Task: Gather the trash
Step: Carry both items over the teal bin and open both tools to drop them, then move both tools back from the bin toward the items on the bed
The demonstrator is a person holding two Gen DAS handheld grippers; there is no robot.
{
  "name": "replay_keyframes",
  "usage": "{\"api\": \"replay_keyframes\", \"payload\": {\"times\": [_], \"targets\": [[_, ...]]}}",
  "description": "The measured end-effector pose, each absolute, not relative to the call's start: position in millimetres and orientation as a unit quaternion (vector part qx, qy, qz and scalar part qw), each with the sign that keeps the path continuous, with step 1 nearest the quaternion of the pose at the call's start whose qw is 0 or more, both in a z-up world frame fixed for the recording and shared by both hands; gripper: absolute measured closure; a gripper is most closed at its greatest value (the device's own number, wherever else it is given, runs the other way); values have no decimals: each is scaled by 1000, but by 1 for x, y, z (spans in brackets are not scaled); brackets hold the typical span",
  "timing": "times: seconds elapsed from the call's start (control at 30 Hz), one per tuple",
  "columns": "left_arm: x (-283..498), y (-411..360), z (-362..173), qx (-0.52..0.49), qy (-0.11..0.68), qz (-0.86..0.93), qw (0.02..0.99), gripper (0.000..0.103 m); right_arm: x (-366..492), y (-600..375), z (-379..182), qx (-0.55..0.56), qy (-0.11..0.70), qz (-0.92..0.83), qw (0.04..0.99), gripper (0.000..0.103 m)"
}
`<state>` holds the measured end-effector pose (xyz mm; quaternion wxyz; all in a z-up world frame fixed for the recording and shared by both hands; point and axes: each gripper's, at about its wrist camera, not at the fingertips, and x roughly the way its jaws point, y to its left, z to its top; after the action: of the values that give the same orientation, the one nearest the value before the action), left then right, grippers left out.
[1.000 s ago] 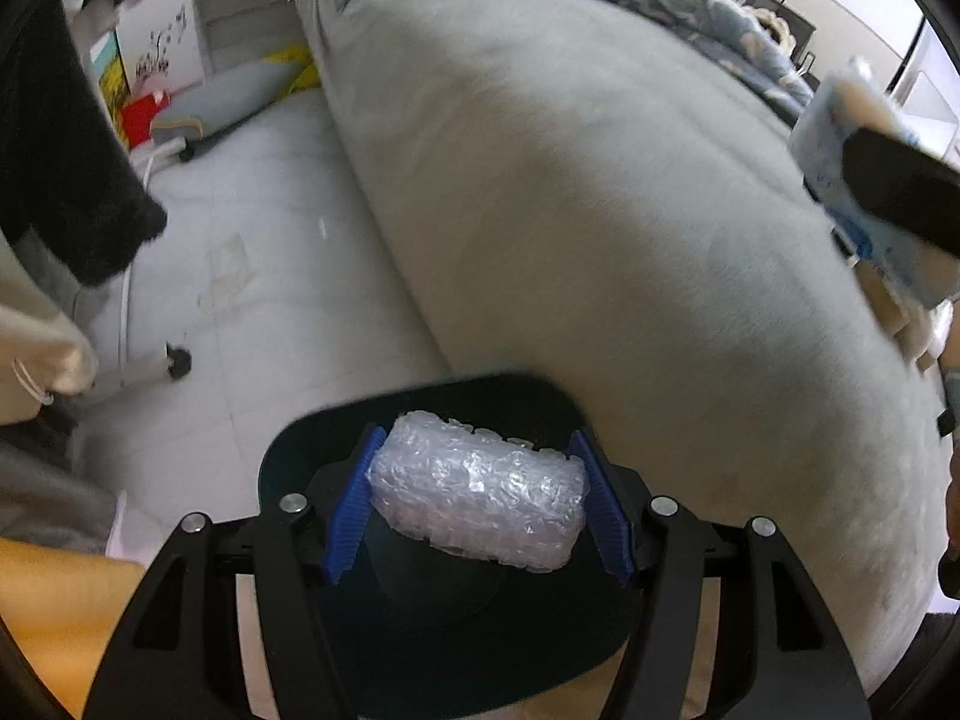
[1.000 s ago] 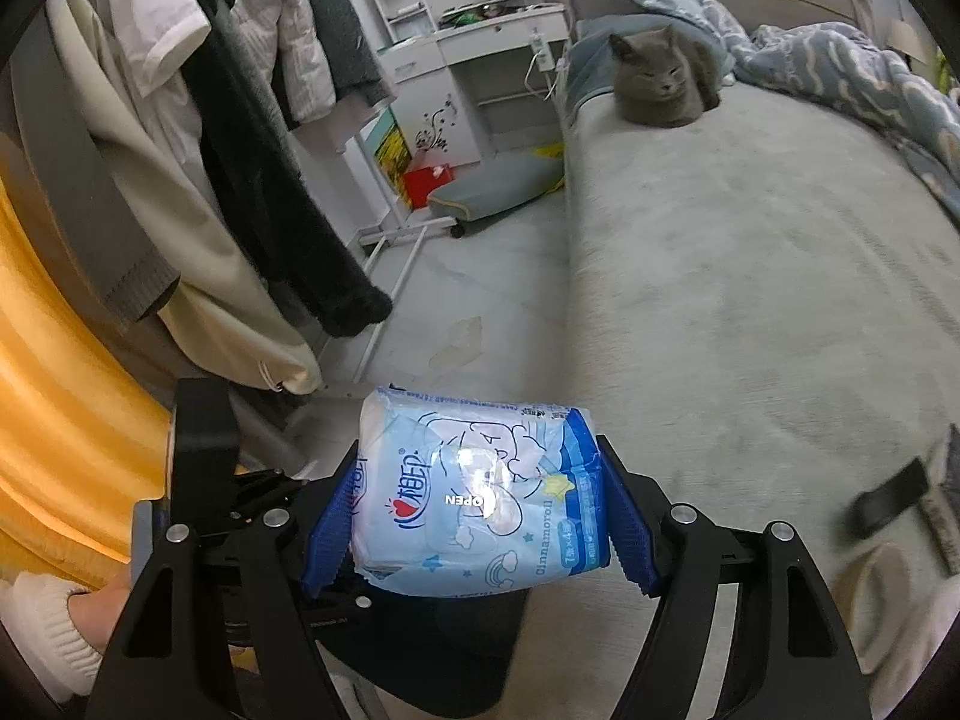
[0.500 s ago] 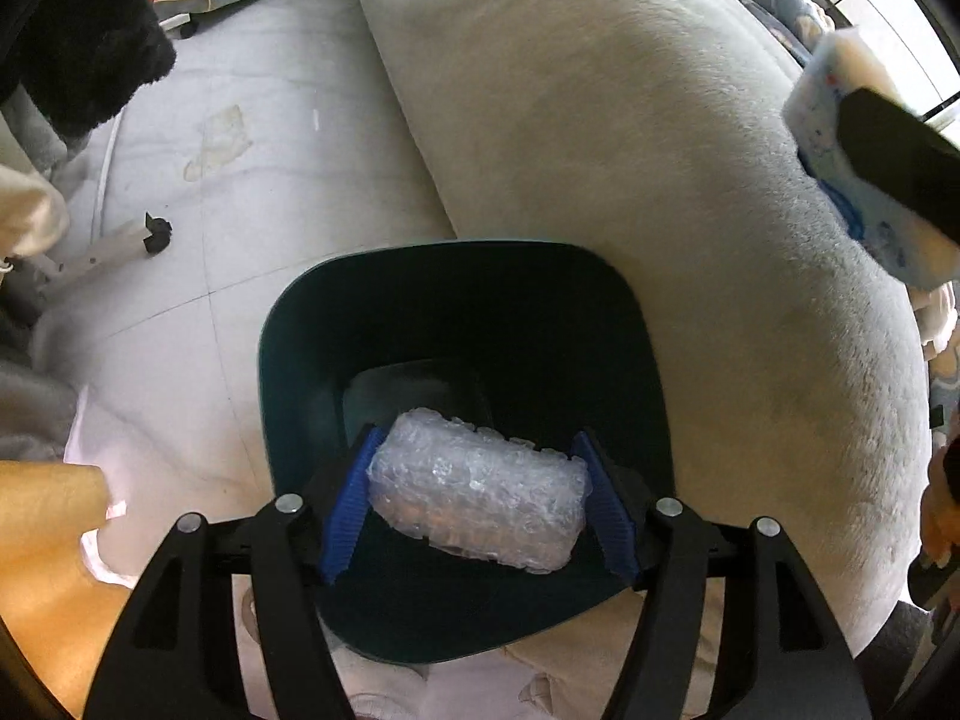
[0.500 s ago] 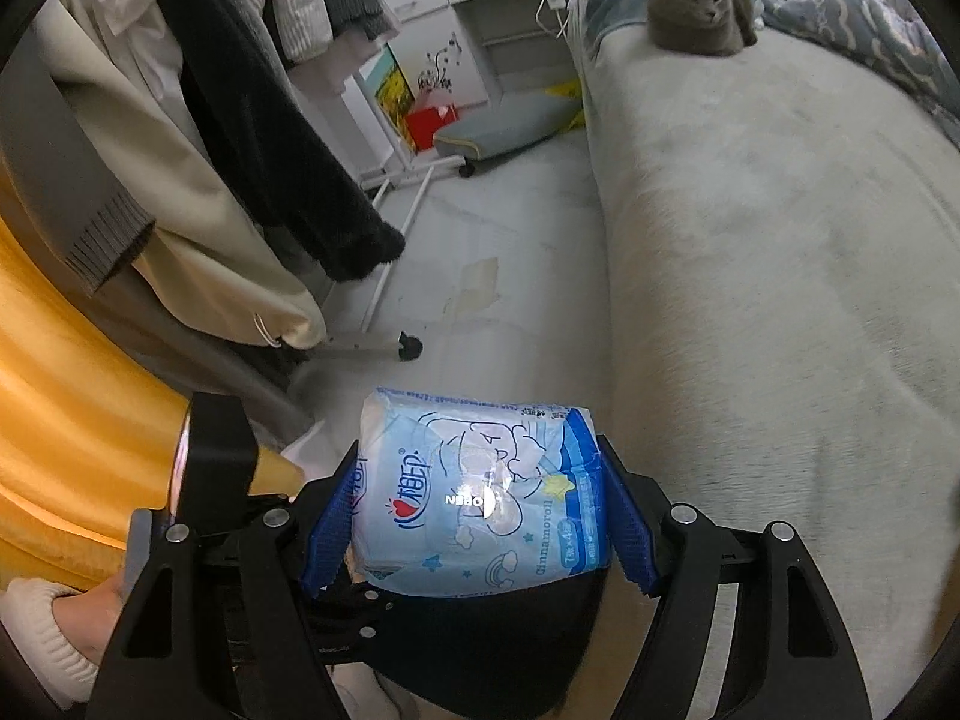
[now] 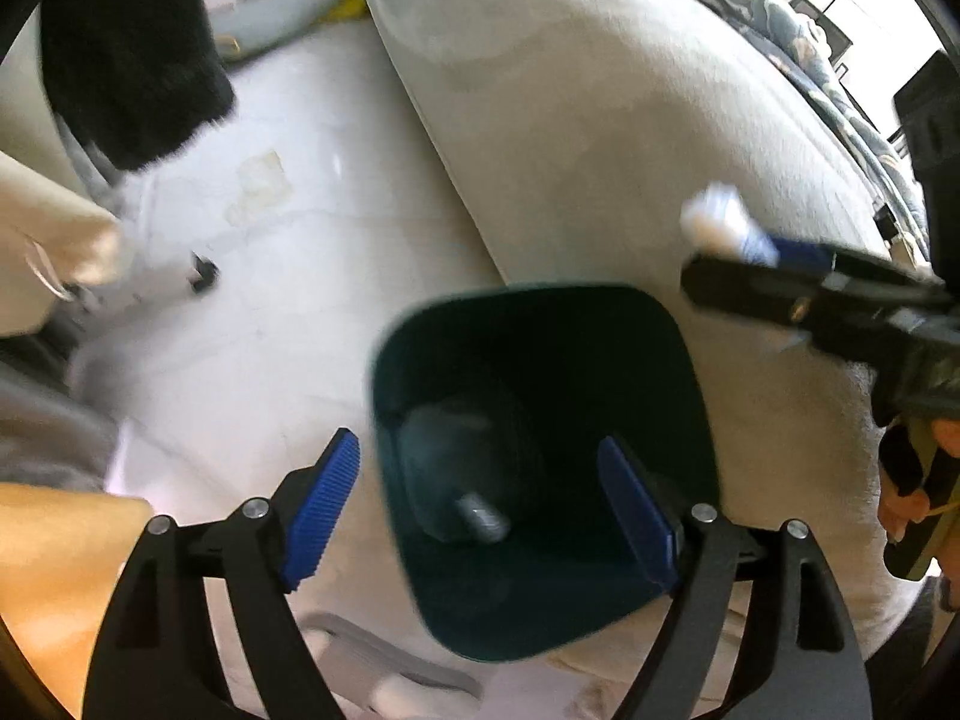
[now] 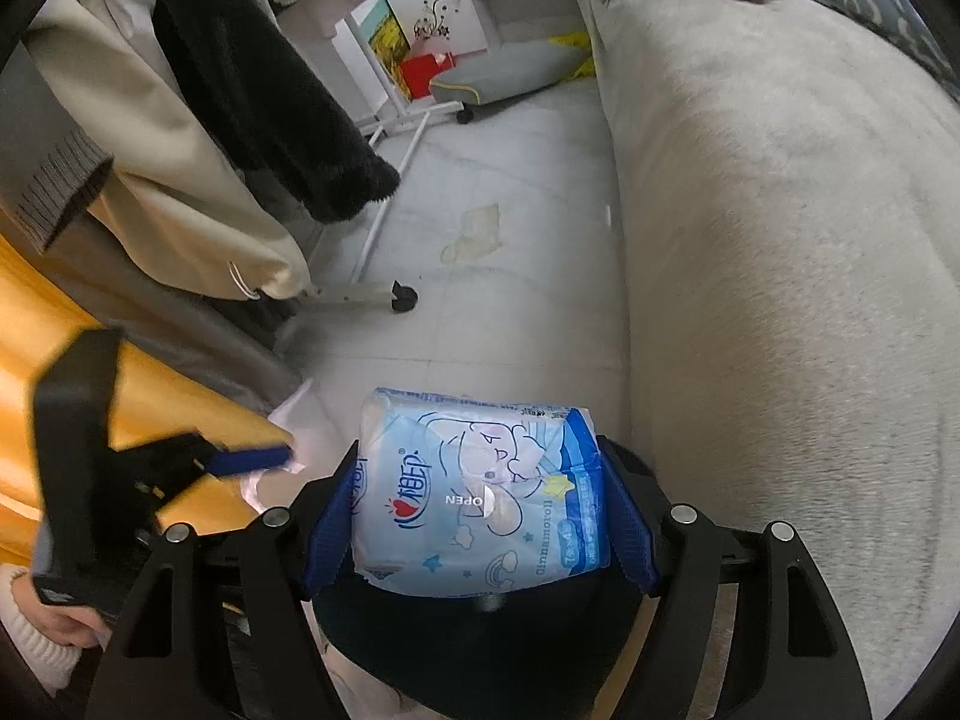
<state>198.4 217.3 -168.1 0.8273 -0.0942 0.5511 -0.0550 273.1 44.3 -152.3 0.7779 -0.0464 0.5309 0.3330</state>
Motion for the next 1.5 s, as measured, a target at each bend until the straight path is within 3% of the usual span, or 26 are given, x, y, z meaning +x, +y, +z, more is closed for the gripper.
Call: {"api": "replay_keyframes", "payload": {"times": [0.5, 0.93, 1.1, 1.2, 1.5], "targets": [[186, 249, -106, -83, 418, -14, 905, 33, 258, 71, -202, -103, 571, 331, 744, 30], [179, 248, -69, -97, 359, -21, 928, 40, 227, 96, -233, -172, 589, 343, 711, 30], [181, 245, -52, -110, 336, -23, 935, 41, 220, 93, -234, -182, 594, 345, 703, 27], [182, 242, -45, -118, 326, -24, 938, 40, 216, 92, -231, -186, 592, 352, 701, 18], [189, 221, -29, -108, 305, -27, 946, 36, 215, 71, -184, -171, 547, 367, 733, 16]]}}
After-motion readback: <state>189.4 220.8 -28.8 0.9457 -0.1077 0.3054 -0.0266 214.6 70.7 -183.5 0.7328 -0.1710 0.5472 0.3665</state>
